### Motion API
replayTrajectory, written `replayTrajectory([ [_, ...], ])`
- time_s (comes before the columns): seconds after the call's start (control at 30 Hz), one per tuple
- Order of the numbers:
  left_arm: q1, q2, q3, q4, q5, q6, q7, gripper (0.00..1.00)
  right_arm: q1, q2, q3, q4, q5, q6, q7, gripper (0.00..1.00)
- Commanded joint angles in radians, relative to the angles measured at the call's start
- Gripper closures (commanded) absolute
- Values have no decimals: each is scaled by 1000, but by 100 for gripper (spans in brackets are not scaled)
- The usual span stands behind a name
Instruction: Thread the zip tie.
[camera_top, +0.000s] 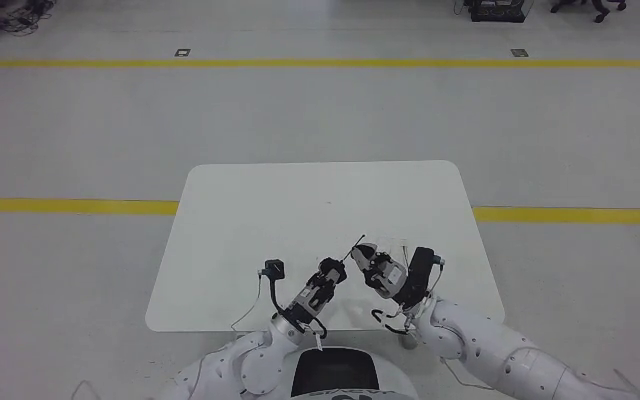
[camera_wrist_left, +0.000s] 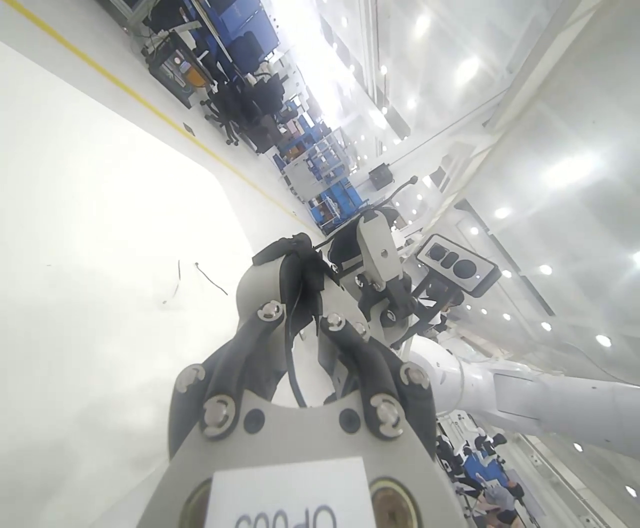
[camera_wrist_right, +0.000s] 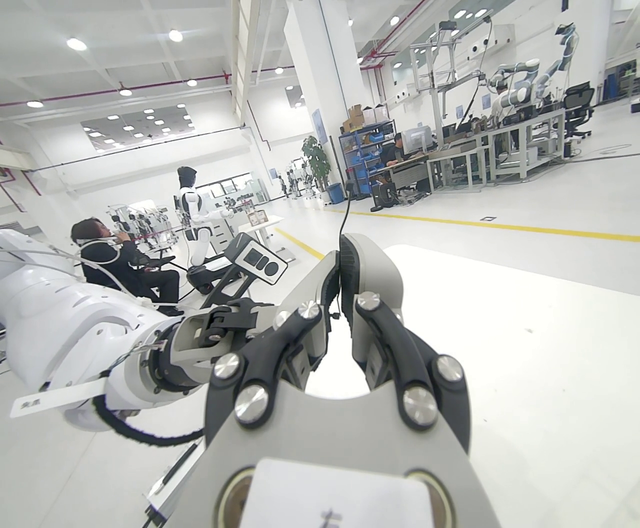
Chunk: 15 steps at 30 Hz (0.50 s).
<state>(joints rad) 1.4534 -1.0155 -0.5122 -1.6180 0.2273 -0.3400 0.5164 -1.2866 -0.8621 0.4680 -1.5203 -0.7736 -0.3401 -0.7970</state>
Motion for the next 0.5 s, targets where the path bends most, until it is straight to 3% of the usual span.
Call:
replayTrajectory([
  [0.0, -2, 3, 2, 0, -5, 0, 1, 100, -5, -2, 6, 0, -3, 0, -1, 100],
  [0.47, -21, 12, 35, 6, -14, 0, 24, 100, -34, -8, 29, -7, -21, 0, -7, 100],
])
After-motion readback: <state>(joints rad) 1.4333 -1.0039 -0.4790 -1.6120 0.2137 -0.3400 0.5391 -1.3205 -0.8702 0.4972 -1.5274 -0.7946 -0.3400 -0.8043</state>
